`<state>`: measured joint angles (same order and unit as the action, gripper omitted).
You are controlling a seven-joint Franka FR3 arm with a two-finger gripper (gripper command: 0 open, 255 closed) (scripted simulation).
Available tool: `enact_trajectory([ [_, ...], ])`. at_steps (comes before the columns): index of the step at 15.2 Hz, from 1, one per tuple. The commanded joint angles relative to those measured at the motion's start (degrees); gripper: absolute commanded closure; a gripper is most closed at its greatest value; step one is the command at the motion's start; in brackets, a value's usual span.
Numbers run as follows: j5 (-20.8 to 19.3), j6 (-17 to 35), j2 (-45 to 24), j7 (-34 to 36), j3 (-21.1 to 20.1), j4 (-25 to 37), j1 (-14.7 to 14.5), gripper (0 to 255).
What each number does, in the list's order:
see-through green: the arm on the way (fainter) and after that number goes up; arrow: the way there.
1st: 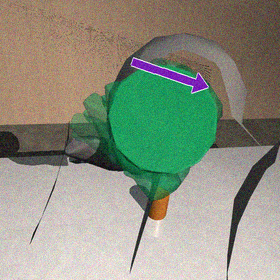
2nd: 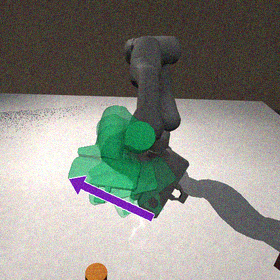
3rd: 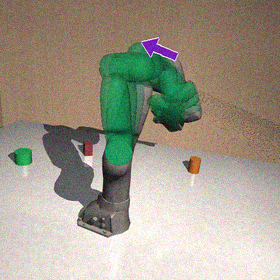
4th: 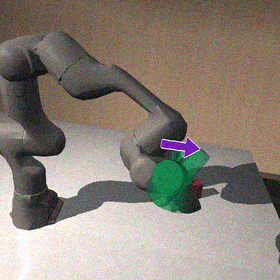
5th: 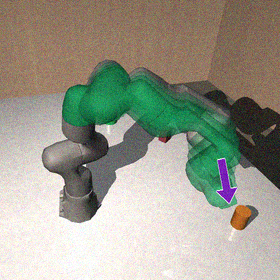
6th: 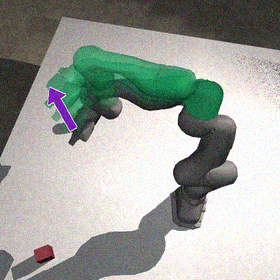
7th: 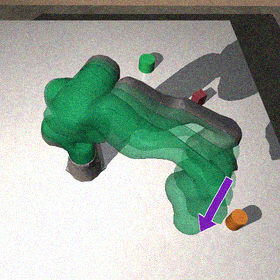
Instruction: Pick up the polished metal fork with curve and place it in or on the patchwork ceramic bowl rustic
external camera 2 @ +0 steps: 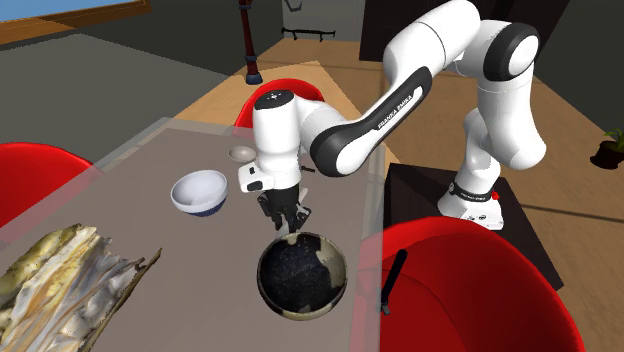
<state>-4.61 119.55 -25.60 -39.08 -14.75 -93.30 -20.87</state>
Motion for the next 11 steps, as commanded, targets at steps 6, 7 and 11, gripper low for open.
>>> enact_trajectory([
  [6,0.51,-3.97,1.47,-0.2,-0.29,2.24,0.06,255],
  [7,0.58,-4.64,1.69,-0.23,-0.32,2.7,0.07,255],
  [11,0.8,-7.37,2.46,-0.31,-0.44,4.7,0.07,255],
])
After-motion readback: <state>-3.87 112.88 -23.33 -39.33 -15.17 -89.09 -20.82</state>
